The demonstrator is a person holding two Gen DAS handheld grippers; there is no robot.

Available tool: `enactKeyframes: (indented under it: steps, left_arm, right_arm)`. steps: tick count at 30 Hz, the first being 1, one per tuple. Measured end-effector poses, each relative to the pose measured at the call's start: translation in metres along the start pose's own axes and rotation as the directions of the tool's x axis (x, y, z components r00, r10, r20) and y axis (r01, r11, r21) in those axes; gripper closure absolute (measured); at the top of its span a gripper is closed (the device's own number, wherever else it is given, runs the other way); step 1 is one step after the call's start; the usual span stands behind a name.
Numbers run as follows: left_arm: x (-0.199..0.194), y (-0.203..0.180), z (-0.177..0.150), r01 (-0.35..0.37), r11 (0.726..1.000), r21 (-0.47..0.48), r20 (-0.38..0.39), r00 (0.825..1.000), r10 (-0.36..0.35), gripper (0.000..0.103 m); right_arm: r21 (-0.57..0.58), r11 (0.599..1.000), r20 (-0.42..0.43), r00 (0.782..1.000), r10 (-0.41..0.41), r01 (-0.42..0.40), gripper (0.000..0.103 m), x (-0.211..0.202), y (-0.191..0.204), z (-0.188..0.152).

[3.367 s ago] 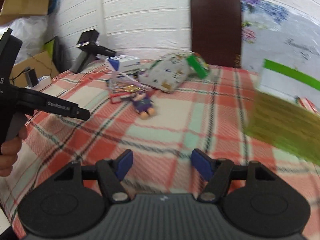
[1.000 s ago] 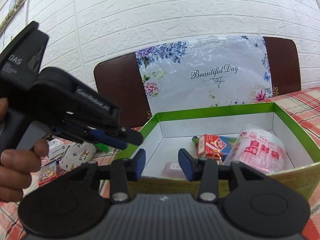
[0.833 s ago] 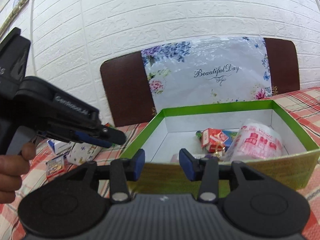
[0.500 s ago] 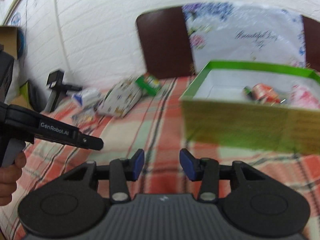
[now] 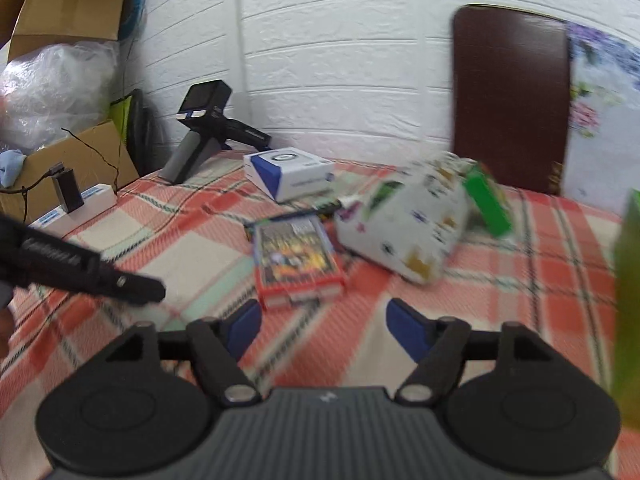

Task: Organize objects
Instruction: 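Grasp the dark blue card box with the left gripper, then lower the dark blue card box into the green box and release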

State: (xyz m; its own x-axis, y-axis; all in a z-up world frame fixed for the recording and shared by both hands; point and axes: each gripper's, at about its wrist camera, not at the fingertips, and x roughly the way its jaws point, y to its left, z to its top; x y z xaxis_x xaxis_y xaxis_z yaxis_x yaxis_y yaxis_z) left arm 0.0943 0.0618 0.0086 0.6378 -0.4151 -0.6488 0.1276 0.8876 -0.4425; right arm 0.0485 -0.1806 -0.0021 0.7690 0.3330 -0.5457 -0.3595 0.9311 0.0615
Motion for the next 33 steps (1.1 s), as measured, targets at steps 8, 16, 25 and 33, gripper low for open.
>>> enactKeyframes:
  steps: [8,16,25,33]
  left_arm:
    - [-0.001,-0.004,-0.003,0.002,1.000,-0.012,-0.017,1.000,-0.002,0.073]
    - [0.005,-0.046,-0.022,0.098,0.995,-0.035,-0.143,0.984,-0.102,0.044]
    - [0.017,-0.111,-0.057,0.163,0.984,0.064,-0.237,0.961,-0.144,0.061]
    - [0.020,-0.206,-0.023,0.309,0.936,0.167,-0.234,0.935,-0.267,0.064]
  right_arm:
    - [-0.051,0.999,-0.081,0.997,-0.015,0.011,0.041,0.028,0.012,0.006]
    - [0.000,1.000,-0.077,0.997,-0.009,0.009,0.041,-0.043,0.019,-0.039]
    - [0.195,0.978,-0.037,0.996,0.079,-0.070,0.042,-0.112,0.004,-0.079]
    - [0.220,0.972,0.152,0.982,-0.115,0.080,0.043,-0.158,-0.044,-0.061]
